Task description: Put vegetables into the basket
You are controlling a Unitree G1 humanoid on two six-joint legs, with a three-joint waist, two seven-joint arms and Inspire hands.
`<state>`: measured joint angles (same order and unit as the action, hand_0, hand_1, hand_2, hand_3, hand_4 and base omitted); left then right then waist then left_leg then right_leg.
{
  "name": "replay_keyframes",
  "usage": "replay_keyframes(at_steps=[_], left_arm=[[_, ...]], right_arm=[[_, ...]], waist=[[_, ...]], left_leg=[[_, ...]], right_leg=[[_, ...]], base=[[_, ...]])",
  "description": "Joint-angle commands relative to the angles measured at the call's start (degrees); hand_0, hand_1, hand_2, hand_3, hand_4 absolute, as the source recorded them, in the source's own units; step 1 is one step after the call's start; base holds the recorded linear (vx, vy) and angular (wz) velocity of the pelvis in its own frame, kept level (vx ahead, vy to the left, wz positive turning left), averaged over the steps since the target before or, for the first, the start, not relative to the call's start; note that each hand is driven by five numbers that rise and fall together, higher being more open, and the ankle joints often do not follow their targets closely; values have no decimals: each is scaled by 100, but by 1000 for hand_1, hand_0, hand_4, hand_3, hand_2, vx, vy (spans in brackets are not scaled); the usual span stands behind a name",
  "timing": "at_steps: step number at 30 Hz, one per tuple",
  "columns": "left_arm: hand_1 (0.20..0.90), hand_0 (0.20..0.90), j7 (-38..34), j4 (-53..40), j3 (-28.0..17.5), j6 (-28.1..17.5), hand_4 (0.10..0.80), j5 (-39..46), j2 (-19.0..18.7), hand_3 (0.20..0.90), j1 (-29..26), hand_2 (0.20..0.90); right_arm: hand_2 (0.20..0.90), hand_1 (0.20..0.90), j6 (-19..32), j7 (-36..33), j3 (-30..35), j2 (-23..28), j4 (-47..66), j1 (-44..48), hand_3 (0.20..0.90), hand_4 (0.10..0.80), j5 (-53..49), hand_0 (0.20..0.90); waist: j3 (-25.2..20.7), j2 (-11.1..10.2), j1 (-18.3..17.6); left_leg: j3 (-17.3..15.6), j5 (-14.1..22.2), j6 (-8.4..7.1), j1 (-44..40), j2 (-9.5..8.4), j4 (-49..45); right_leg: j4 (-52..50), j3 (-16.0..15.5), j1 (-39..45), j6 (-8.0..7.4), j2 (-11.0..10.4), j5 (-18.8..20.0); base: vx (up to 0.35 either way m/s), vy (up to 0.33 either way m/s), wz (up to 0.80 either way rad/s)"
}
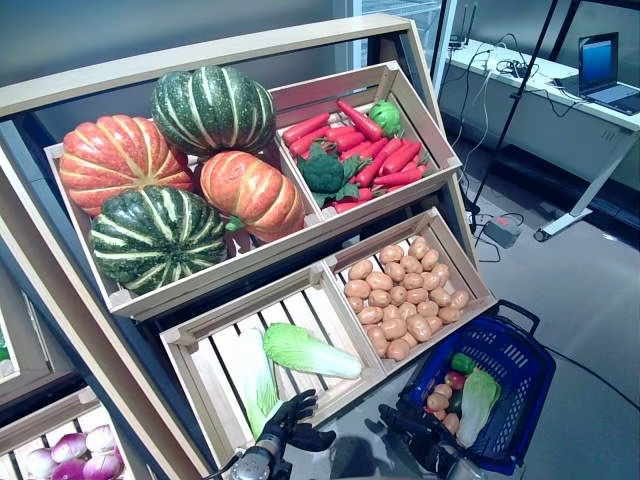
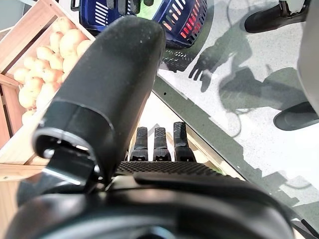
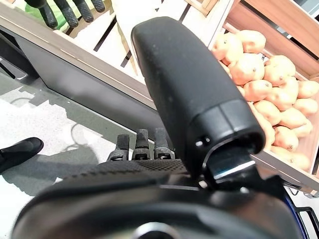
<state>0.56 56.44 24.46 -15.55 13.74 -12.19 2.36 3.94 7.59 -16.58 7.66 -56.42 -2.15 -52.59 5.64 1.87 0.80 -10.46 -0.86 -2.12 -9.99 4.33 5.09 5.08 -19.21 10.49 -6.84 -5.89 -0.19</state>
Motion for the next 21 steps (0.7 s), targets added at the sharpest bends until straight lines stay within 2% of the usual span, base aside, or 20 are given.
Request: replay_keyframes(at_steps=[1,6,9,13,21], left_arm=[[900,900,-1,140,133,-413,800,-27,93,900,-670,900],[900,900,88,80,113,-528,800,180,70,900,-675,900],[900,900,-52,58,97,-645,800,-6,70,900,-680,900],[900,900,-633,-101,88,-1020,800,-335,15,900,-689,900],[900,900,-1449,-619,63,-1287,800,-964,-203,900,-690,900]], right_arm=[[900,900,233,199,-22,-280,-141,487,900,800,-245,900],[900,900,250,215,-17,-250,-168,506,900,800,-270,900],[900,900,236,169,1,-263,-154,517,900,800,-260,900],[900,900,283,178,2,-260,-122,500,900,800,-222,900],[900,900,520,-58,20,-185,104,472,900,800,-276,900]], waist=[[163,-137,-86],[185,-133,-69],[175,-142,-65],[186,-137,-57],[235,-140,-25]], left_leg=[[-87,471,151,-151,-229,-9],[-98,465,156,-136,-226,-9],[-94,469,156,-148,-225,-9],[-85,468,149,-148,-226,-9],[-62,449,130,-138,-234,-9]], right_leg=[[-8,147,161,346,50,-258],[-8,138,148,345,49,-250],[-8,134,158,346,48,-249],[-8,123,163,354,44,-253],[-8,97,167,376,40,-246]], base=[[0,0,0],[0,0,0],[0,0,0],[0,0,0],[0,0,0]])
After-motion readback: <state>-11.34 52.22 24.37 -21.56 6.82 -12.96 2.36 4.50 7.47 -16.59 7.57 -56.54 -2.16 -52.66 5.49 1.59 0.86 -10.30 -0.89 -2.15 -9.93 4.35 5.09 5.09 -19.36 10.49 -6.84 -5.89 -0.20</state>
